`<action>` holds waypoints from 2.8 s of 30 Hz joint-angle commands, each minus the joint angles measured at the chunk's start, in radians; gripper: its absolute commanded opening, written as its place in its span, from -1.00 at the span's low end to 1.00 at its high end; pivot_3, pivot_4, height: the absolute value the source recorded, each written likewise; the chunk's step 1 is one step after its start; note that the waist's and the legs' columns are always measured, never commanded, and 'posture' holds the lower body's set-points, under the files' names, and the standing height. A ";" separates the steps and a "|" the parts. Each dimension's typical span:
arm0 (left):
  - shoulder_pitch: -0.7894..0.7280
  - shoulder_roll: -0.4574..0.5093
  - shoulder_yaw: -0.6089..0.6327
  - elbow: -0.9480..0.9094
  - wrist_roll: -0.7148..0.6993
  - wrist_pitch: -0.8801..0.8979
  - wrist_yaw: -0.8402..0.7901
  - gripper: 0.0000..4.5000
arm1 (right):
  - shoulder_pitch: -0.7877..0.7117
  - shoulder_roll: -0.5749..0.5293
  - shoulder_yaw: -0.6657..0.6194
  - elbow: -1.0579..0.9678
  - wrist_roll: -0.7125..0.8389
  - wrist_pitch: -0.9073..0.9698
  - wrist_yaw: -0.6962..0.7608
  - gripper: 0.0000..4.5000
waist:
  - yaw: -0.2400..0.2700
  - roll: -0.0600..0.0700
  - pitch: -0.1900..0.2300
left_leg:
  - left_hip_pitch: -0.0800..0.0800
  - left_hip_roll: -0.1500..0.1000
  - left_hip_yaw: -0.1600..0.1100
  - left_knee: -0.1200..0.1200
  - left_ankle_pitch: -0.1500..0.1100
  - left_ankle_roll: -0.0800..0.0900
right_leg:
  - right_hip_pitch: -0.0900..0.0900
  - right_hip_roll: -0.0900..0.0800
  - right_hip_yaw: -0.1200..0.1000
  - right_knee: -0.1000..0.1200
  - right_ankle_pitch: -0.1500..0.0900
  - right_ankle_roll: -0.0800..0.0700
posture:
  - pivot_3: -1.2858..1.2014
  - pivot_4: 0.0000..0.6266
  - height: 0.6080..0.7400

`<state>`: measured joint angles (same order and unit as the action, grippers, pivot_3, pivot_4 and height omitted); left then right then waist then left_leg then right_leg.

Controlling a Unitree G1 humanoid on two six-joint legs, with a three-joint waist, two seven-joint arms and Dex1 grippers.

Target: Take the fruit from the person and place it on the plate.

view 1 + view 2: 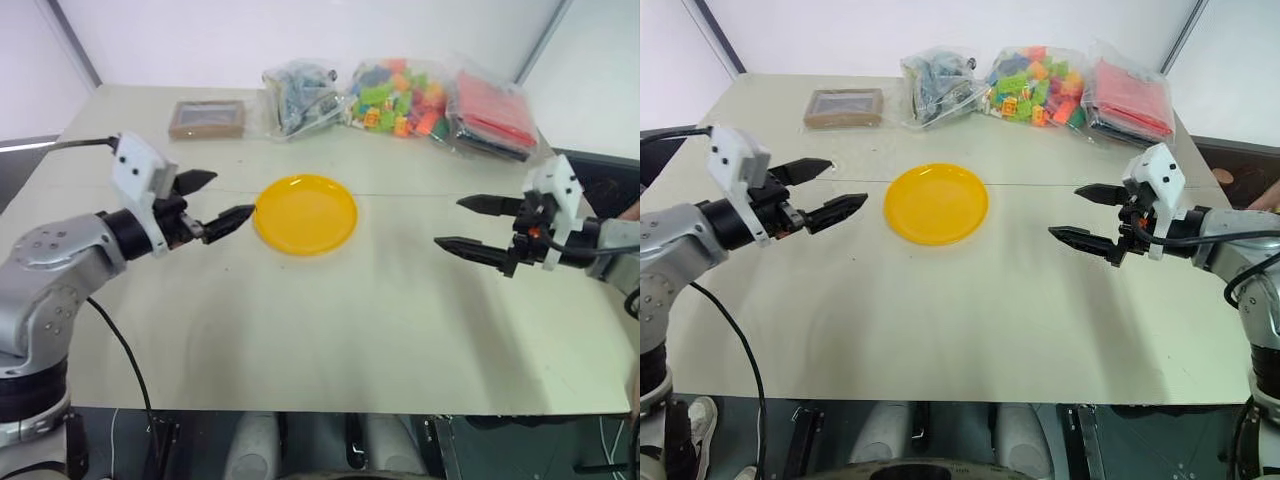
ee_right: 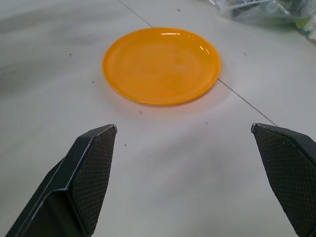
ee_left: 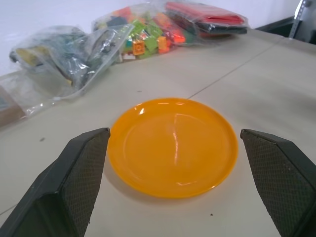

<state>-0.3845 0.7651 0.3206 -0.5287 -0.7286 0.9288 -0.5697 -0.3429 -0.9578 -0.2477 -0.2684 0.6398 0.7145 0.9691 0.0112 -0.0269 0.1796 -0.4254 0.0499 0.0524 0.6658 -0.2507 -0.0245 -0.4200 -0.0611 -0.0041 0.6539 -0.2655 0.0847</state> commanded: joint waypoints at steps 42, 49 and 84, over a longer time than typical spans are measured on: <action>0.014 0.030 0.023 -0.056 -0.037 -0.042 0.093 0.97 | -0.134 0.074 0.071 0.095 -0.058 -0.069 0.016 1.00 | -0.001 0.000 0.000 | 0.000 0.000 0.000 0.000 0.000 0.000 | 0.000 0.000 0.000 0.000 0.000 0.000 | 0.03 -0.52 0.87; 0.018 0.023 0.009 -0.058 -0.040 -0.044 0.093 0.97 | -0.133 0.072 0.070 0.090 -0.057 -0.064 0.020 1.00 | -0.001 0.000 0.000 | 0.000 0.000 0.000 0.000 0.000 0.000 | 0.000 0.000 0.000 0.000 0.000 0.000 | 0.03 -0.52 0.87; -0.057 -0.030 -0.074 -0.051 -0.020 -0.154 0.037 0.97 | -0.643 0.497 -0.006 0.239 0.194 0.315 -0.590 1.00 | -0.008 0.000 0.000 | -0.001 0.000 0.001 -0.001 0.000 -0.001 | -0.002 0.000 0.000 0.001 0.000 0.000 | 0.03 -0.52 0.87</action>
<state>-0.4270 0.7289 0.2278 -0.5486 -0.7454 0.7893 -0.5384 -0.9444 -0.4594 -0.2519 -0.0273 0.8426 1.0629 0.3709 0.0034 -0.0264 0.1797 -0.4263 0.0501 0.0535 0.6651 -0.2504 -0.0250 -0.4224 -0.0610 -0.0039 0.6554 -0.2653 0.0844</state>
